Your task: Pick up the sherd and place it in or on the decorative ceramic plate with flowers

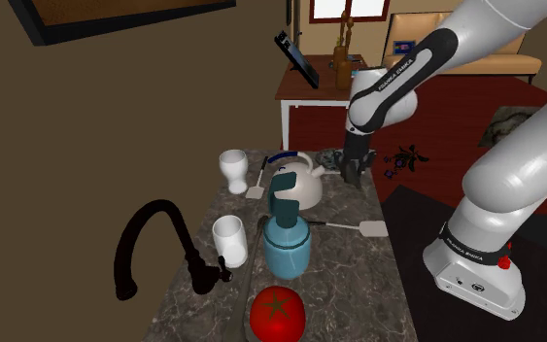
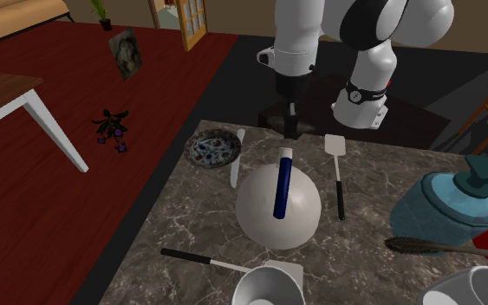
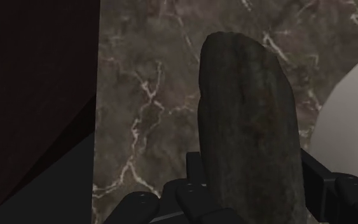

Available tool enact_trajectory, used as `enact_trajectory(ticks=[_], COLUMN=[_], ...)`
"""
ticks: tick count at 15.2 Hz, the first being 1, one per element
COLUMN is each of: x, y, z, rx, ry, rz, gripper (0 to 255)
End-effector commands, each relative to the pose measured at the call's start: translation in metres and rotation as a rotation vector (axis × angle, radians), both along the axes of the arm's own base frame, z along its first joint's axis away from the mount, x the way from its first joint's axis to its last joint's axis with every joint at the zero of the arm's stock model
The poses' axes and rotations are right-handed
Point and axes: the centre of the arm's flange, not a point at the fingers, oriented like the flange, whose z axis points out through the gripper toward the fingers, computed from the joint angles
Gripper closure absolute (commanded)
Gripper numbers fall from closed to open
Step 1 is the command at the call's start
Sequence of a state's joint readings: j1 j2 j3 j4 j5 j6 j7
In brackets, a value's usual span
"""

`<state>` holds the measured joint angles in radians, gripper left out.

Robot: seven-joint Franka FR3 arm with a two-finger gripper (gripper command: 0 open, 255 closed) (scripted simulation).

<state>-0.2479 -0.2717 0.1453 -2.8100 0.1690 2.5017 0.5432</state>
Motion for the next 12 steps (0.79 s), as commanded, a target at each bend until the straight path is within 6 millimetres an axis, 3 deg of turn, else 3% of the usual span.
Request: enact_trajectory(ticks=[1, 3, 12], x=[-0.001, -0.001, 0.087], y=[0.001, 0.001, -0.080], z=[0.012, 0.022, 0.023], rx=[0.000, 0.000, 0.000], ry=[0.001, 0.001, 0.001], rz=[0.000, 0.000, 0.000], gripper=[255, 255, 255])
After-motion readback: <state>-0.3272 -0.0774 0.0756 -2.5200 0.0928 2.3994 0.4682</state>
